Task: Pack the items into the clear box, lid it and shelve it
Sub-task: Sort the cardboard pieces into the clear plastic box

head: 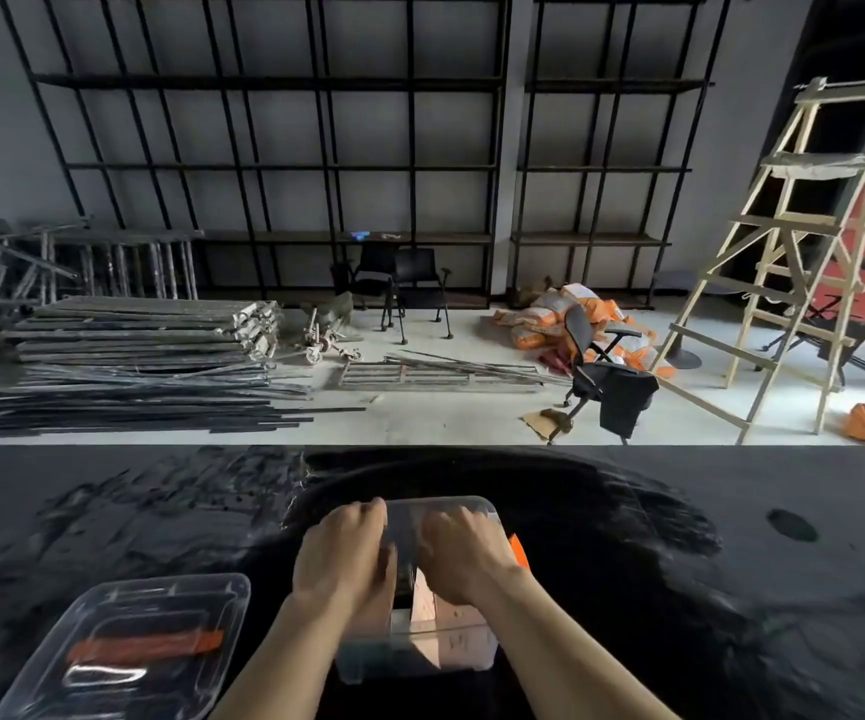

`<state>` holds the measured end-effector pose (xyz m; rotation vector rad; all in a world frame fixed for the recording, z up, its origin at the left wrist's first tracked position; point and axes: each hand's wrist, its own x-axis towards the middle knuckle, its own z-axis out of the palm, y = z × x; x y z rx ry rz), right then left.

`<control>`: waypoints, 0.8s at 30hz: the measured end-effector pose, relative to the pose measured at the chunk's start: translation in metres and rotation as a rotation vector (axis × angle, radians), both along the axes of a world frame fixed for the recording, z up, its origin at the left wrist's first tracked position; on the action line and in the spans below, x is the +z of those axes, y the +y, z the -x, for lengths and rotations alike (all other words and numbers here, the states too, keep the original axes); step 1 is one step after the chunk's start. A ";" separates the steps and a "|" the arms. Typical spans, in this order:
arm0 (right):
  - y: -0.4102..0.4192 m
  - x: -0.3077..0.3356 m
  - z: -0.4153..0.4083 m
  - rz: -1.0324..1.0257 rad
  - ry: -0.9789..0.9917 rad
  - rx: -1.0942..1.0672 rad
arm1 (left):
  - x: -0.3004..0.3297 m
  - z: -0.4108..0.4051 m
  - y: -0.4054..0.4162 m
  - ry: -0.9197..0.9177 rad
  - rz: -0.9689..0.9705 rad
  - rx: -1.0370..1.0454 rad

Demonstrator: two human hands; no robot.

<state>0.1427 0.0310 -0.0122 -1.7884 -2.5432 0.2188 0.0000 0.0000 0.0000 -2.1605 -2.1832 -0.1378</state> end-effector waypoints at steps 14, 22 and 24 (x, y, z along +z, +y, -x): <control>0.001 -0.017 -0.001 0.382 0.036 0.063 | -0.017 -0.021 0.016 0.133 0.318 0.154; 0.010 -0.018 0.000 0.322 0.166 -0.013 | -0.002 -0.013 0.006 -0.165 0.054 0.239; 0.011 -0.013 -0.003 0.366 0.225 -0.028 | 0.001 -0.004 0.010 -0.259 0.097 0.271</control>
